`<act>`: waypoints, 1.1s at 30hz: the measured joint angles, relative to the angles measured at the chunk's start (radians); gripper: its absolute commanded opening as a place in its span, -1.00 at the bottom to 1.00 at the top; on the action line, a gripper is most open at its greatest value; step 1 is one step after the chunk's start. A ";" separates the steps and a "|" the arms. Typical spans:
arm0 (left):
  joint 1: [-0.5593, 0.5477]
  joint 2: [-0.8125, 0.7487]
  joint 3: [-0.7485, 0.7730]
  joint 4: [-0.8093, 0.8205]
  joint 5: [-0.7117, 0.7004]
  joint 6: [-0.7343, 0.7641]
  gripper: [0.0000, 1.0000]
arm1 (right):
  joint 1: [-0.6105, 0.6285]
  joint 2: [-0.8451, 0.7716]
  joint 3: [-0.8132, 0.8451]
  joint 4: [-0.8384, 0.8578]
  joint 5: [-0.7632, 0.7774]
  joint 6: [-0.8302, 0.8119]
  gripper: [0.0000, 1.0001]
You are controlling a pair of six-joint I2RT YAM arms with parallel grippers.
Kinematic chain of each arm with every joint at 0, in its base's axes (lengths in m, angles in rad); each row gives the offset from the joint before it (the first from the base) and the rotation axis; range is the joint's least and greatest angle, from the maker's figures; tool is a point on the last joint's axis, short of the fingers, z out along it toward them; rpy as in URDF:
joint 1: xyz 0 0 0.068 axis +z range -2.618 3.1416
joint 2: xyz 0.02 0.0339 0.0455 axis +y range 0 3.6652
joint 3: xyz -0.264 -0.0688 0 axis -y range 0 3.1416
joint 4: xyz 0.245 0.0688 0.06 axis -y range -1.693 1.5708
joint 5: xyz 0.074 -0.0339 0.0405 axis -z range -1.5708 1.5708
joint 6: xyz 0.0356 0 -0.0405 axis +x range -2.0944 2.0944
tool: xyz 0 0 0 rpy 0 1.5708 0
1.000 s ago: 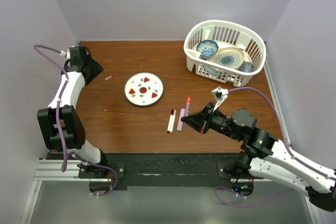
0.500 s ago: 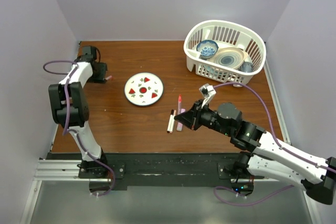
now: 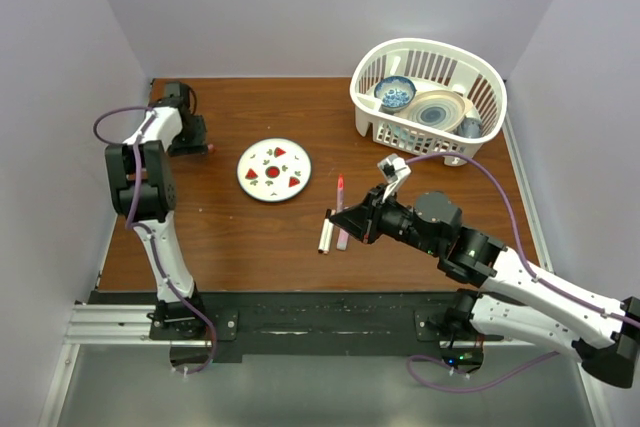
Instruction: Insert the pens into the pen caps
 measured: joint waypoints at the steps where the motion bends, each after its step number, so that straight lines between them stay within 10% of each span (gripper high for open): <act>1: -0.001 0.002 0.000 -0.008 0.001 -0.007 0.16 | 0.000 0.001 0.000 0.000 0.000 -0.003 -1.00; 16: -0.002 0.078 0.068 -0.075 0.001 -0.056 0.07 | 0.000 0.001 0.008 -0.011 0.000 -0.030 -1.00; 33: -0.002 0.102 0.100 -0.163 -0.009 -0.037 -0.67 | 0.000 -0.019 0.028 -0.035 0.020 -0.028 -1.00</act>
